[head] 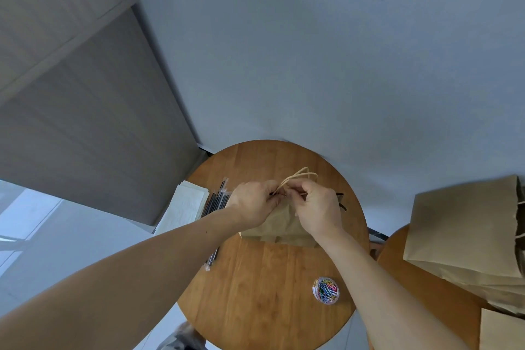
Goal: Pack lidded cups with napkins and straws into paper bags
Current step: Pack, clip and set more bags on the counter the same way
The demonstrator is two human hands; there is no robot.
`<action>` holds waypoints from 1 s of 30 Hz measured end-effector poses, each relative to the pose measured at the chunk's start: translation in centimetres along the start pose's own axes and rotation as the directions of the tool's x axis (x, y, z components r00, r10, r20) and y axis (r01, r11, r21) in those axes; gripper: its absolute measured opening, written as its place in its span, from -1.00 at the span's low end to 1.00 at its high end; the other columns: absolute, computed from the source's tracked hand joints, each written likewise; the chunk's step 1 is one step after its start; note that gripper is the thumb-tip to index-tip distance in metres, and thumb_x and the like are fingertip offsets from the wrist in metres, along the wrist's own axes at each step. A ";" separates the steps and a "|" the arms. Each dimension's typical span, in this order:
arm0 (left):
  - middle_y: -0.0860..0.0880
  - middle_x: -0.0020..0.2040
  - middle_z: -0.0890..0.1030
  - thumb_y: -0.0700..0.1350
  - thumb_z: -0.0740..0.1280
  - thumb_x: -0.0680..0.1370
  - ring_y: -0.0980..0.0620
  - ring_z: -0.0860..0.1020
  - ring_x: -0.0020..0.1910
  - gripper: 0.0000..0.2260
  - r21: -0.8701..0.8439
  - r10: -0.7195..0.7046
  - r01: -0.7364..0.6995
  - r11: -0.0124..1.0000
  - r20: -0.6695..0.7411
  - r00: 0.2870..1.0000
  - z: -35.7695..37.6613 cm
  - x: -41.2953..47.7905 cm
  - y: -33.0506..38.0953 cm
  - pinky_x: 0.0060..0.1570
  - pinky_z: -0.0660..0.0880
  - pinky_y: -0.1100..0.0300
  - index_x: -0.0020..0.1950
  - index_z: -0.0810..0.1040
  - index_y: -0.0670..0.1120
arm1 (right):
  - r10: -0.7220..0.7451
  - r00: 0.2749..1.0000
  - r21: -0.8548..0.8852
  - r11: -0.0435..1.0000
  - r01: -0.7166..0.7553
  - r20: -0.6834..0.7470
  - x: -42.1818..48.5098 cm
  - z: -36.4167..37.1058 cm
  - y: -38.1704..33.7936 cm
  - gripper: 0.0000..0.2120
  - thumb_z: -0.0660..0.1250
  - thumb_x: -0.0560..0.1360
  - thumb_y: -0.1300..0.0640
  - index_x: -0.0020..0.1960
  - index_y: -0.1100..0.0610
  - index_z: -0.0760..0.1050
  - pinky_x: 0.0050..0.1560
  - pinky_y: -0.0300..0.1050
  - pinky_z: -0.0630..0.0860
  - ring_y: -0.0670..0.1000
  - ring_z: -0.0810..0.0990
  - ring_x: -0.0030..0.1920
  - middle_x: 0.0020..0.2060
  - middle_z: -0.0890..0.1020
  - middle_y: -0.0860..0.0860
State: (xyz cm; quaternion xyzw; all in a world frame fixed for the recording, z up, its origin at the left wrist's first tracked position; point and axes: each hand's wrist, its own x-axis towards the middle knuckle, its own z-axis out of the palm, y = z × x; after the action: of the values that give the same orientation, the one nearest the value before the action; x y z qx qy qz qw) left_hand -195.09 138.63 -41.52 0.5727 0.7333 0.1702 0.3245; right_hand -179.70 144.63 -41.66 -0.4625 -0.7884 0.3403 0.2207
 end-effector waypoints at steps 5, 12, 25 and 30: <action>0.00 -0.14 0.66 -0.07 0.25 0.62 -0.04 0.59 -0.13 -0.86 0.011 0.012 -0.012 1.000 -0.026 1.000 0.2 0.0 -0.1 -0.10 0.51 0.01 0.06 0.60 -0.04 | -0.110 0.993 -0.106 0.988 0.113 0.039 0.1 0.3 0.6 -0.87 0.38 0.55 0.17 0.04 0.07 0.68 -0.10 0.02 0.60 0.01 0.68 -0.13 -0.13 0.72 -0.04; -0.07 -0.16 0.65 -0.09 0.25 0.63 -0.08 0.59 -0.15 -0.84 -0.008 -0.003 0.003 1.000 -0.038 0.999 0.5 0.1 0.0 -0.10 0.50 -0.03 0.04 0.57 -0.13 | -0.008 0.982 -0.341 0.937 0.073 0.188 -0.1 0.4 1.1 -0.80 0.28 0.60 -0.01 0.13 0.02 0.61 -0.04 -0.03 0.55 -0.02 0.64 -0.04 -0.04 0.68 -0.07; 0.20 -0.07 0.61 -0.02 0.37 0.51 0.15 0.58 -0.07 -0.80 -0.041 -0.035 0.035 0.999 0.011 0.999 -0.9 -0.4 0.1 -0.15 0.48 0.30 0.13 0.56 0.09 | -0.344 0.935 -0.079 0.938 0.337 -0.085 -2.7 -2.7 2.0 -0.87 0.41 0.51 0.13 0.06 0.08 0.62 -0.19 -0.29 0.56 -0.19 0.59 -0.14 0.02 0.62 -0.11; 0.22 0.18 0.52 0.00 0.47 0.42 0.18 0.50 0.12 -0.48 -0.043 -0.135 0.136 0.990 0.040 0.990 -1.5 -1.5 -3.4 0.04 0.50 0.24 0.36 0.44 0.12 | 0.080 0.993 -0.097 0.991 -0.088 -0.086 -3.6 -5.5 7.0 -0.31 0.49 0.38 -0.17 0.42 -0.09 0.28 -0.17 -0.23 0.53 -0.18 0.49 -0.14 0.24 0.37 -0.20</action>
State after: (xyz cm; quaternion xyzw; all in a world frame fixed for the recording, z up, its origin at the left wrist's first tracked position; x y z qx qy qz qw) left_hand -198.42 136.42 -42.08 0.5172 0.7603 0.1538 0.3618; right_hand -170.29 145.70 -43.29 -0.5194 -0.7748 0.2898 0.2145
